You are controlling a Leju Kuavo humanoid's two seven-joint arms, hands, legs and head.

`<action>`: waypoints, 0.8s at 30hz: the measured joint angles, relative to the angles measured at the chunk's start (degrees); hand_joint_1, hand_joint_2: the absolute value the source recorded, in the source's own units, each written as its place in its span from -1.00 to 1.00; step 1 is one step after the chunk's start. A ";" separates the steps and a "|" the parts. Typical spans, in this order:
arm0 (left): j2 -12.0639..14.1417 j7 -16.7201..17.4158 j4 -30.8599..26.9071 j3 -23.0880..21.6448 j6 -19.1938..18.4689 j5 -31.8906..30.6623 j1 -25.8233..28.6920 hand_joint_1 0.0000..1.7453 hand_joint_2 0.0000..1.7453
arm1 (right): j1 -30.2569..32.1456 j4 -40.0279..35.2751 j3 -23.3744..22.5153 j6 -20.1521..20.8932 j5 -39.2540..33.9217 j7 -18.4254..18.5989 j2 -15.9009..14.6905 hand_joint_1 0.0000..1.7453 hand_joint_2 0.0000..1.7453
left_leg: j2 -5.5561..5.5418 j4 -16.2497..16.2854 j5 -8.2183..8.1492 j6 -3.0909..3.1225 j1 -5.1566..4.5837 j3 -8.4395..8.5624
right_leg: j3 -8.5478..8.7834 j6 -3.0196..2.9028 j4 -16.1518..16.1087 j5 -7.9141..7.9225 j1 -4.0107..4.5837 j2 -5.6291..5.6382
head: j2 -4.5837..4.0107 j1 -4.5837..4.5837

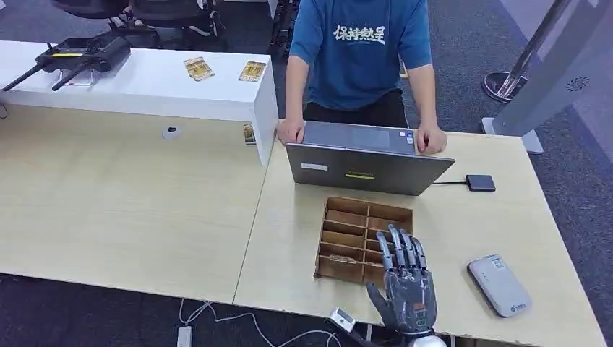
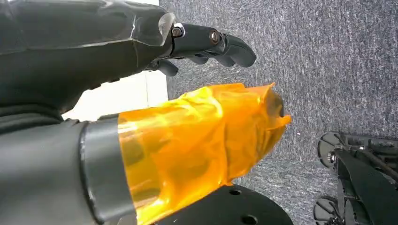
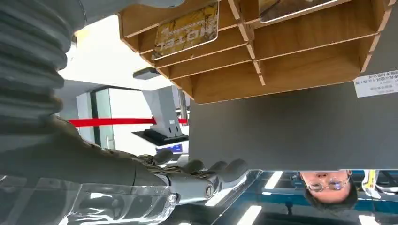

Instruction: Pass the card to the sensor for recognition and then transmit it.

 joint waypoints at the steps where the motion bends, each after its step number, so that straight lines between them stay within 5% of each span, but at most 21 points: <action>1: 0.00 0.00 0.00 0.00 0.00 0.00 0.00 -1.00 -1.00 | 0.00 0.00 0.00 0.00 0.00 0.00 0.00 -1.00 1.00 | 0.00 0.00 0.00 0.00 0.00 0.00 | 0.00 0.00 0.00 0.00 0.00 0.00 | 0.00 0.00; 24: 0.04 0.07 0.00 0.00 0.37 0.57 0.02 -1.00 -1.00 | 0.18 -0.02 0.57 5.20 -9.79 1.62 -1.40 -1.00 1.00 | 0.00 0.00 0.00 0.00 0.00 0.00 | -0.02 0.00 -0.01 0.00 0.00 0.01 | 0.00 0.00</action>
